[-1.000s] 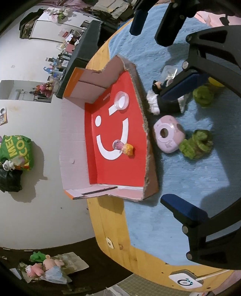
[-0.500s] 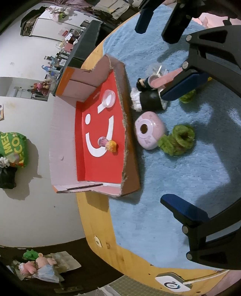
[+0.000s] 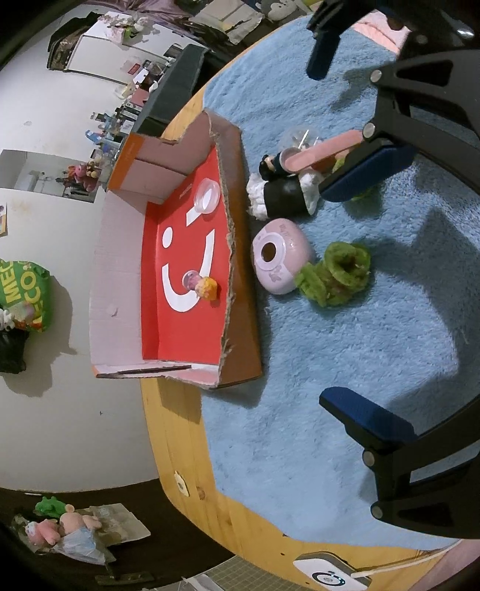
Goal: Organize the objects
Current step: 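Grasp the green fuzzy scrunchie with the left tool while the right tool grasps the yellow lid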
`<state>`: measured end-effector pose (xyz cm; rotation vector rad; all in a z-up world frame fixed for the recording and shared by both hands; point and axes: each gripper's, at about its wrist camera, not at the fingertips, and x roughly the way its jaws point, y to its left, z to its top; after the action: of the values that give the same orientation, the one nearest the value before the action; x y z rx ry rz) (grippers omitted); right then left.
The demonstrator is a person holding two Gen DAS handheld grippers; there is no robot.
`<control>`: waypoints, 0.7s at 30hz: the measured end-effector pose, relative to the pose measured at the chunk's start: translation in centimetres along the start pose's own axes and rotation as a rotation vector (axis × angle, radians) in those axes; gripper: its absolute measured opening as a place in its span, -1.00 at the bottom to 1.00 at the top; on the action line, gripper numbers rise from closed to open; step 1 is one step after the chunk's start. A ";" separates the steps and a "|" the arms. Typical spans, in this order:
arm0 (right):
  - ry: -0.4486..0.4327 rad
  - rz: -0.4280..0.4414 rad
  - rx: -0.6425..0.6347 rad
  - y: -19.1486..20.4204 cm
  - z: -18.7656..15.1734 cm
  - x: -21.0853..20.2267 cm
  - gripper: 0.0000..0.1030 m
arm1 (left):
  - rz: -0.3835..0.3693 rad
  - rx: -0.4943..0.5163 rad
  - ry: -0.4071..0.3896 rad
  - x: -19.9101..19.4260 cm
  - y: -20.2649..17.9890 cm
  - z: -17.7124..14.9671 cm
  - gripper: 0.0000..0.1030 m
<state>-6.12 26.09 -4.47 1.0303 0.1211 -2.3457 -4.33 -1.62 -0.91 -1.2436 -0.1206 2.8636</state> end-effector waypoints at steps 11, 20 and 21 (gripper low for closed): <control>0.041 0.052 -0.018 1.5 -1.8 1.1 0.44 | -0.009 0.027 0.017 0.8 -0.7 -0.4 0.58; 0.058 0.095 -0.034 2.5 -1.9 2.2 -0.06 | -0.059 -0.001 0.054 1.7 -0.4 -0.4 -0.02; 0.057 0.093 -0.036 2.5 -1.9 2.2 -0.09 | -0.054 0.004 0.052 1.7 -0.4 -0.5 -0.03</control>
<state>-4.71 23.54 -6.98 1.0633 0.1333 -2.2239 -5.19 -1.08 -2.46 -1.2917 -0.1451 2.7827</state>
